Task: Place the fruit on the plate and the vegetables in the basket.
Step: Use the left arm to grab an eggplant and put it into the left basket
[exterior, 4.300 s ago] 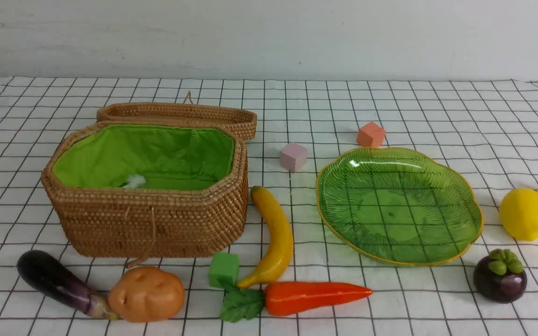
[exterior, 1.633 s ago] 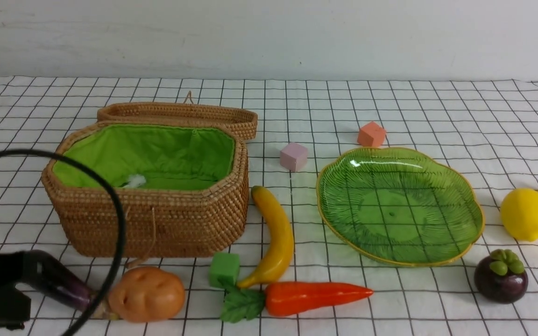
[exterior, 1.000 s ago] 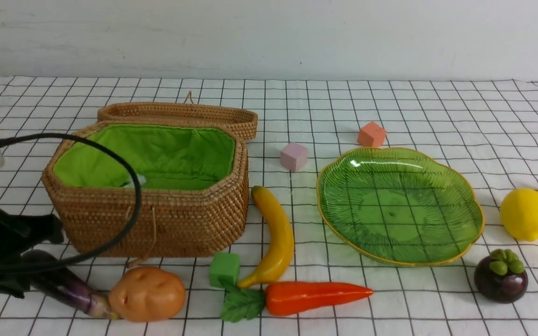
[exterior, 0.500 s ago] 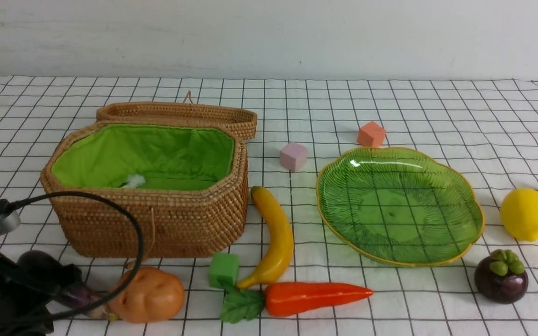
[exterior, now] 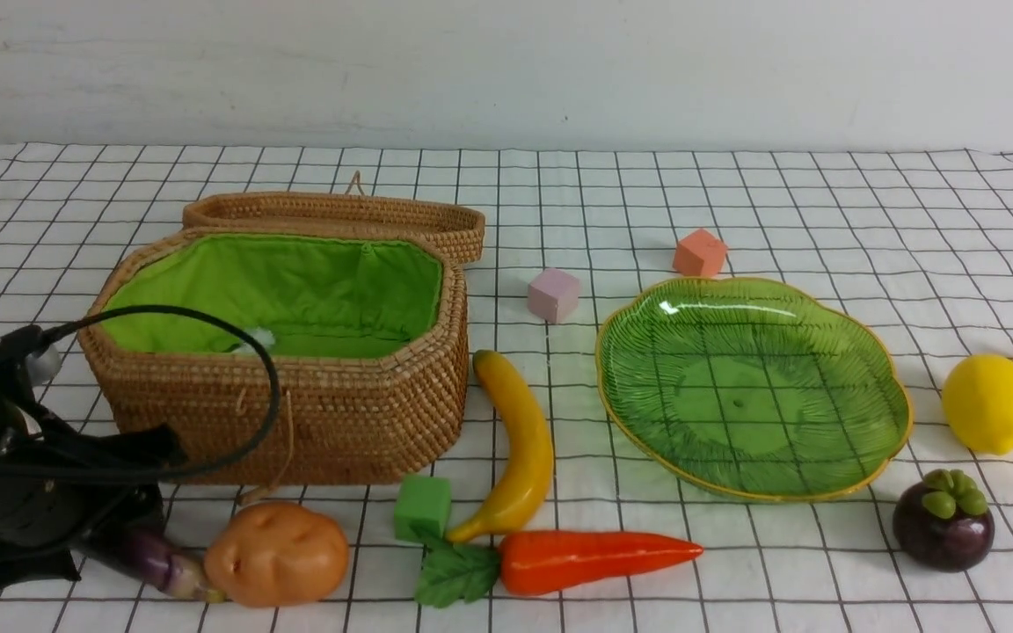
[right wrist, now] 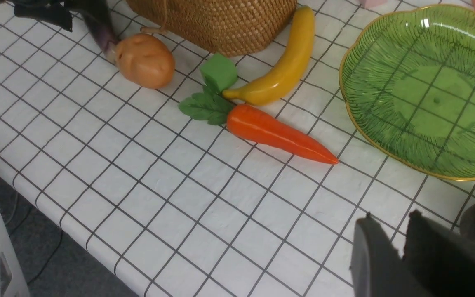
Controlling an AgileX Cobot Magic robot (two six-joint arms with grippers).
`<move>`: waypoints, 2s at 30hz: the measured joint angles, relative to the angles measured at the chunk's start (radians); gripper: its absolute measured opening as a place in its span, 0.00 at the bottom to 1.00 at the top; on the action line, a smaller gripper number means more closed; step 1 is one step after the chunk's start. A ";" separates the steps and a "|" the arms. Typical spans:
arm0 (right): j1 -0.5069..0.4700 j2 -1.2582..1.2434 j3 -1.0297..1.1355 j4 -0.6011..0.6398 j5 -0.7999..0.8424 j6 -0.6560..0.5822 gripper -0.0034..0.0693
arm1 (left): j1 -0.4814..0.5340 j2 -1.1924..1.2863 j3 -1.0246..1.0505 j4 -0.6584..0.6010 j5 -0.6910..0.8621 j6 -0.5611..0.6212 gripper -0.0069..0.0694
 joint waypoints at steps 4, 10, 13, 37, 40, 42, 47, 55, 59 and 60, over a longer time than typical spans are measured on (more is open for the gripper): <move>0.000 0.000 0.000 0.000 0.007 0.000 0.25 | 0.000 0.047 0.000 0.052 -0.036 -0.042 0.78; 0.000 0.000 0.000 0.000 0.010 0.000 0.25 | 0.000 0.089 0.002 0.133 -0.078 -0.152 0.69; 0.000 0.000 0.000 0.000 0.015 0.000 0.25 | 0.000 0.096 0.016 0.146 -0.085 -0.172 0.64; 0.000 0.000 0.000 0.001 -0.024 0.000 0.26 | 0.000 -0.389 -0.130 0.032 0.300 0.671 0.54; 0.000 0.000 0.000 0.001 -0.054 0.000 0.26 | 0.000 -0.370 -0.233 -0.176 0.270 1.154 0.54; 0.000 0.000 0.000 0.001 -0.063 0.000 0.26 | 0.000 -0.317 -0.303 -0.303 0.270 1.453 0.54; 0.000 0.000 0.000 0.001 -0.067 0.000 0.26 | 0.000 -0.108 -0.484 -0.484 0.222 1.953 0.54; 0.000 0.000 0.000 0.001 -0.066 0.000 0.27 | 0.000 0.093 -0.568 -0.472 0.129 2.093 0.54; 0.000 0.000 0.000 0.001 -0.063 0.000 0.27 | 0.000 0.131 -0.568 -0.437 0.079 2.097 0.54; 0.000 0.000 0.000 0.001 -0.060 0.000 0.27 | 0.000 0.137 -0.568 -0.427 0.071 2.097 0.58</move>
